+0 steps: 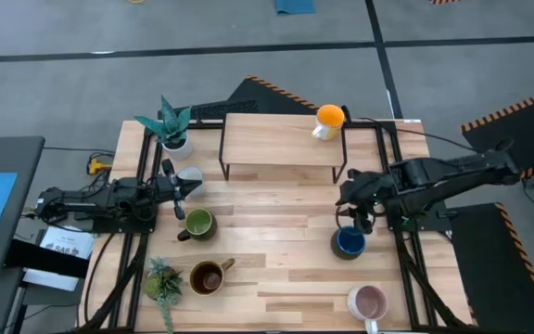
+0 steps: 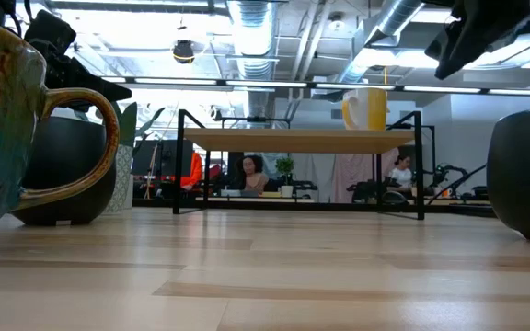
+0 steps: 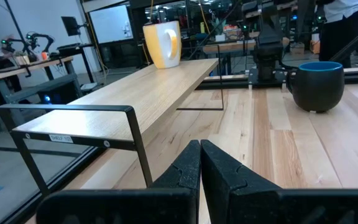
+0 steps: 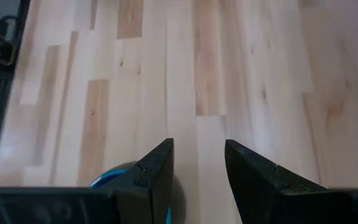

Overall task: Place coffee mugs
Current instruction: Put the gray patterned mug on the shelf

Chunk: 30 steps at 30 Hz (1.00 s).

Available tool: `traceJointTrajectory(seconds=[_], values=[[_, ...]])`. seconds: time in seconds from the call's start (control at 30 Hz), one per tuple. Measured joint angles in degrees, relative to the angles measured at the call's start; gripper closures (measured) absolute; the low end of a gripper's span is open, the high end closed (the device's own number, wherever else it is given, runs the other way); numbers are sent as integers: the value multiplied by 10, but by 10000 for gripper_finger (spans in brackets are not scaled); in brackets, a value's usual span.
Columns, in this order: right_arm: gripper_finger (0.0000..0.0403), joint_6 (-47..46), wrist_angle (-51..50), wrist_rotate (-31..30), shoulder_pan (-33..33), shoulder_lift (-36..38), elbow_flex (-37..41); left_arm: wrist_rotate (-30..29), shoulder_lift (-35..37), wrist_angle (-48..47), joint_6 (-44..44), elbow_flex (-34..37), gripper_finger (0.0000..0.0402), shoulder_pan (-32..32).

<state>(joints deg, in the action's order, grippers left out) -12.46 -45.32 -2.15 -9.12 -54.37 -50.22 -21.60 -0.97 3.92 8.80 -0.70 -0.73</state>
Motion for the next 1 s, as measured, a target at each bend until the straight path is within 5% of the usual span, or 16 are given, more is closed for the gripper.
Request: traceJointTrajectory(seconds=[0.37,0.57,1.0], values=[[233,71,288,-109,-50,95,151,0,0,0,0,0,401,0],[233,118,458,-114,-55,112,226,0,0,0,-4,0,401,0],[233,130,476,-115,-55,109,234,48,-1,166,-245,0,401,0]])
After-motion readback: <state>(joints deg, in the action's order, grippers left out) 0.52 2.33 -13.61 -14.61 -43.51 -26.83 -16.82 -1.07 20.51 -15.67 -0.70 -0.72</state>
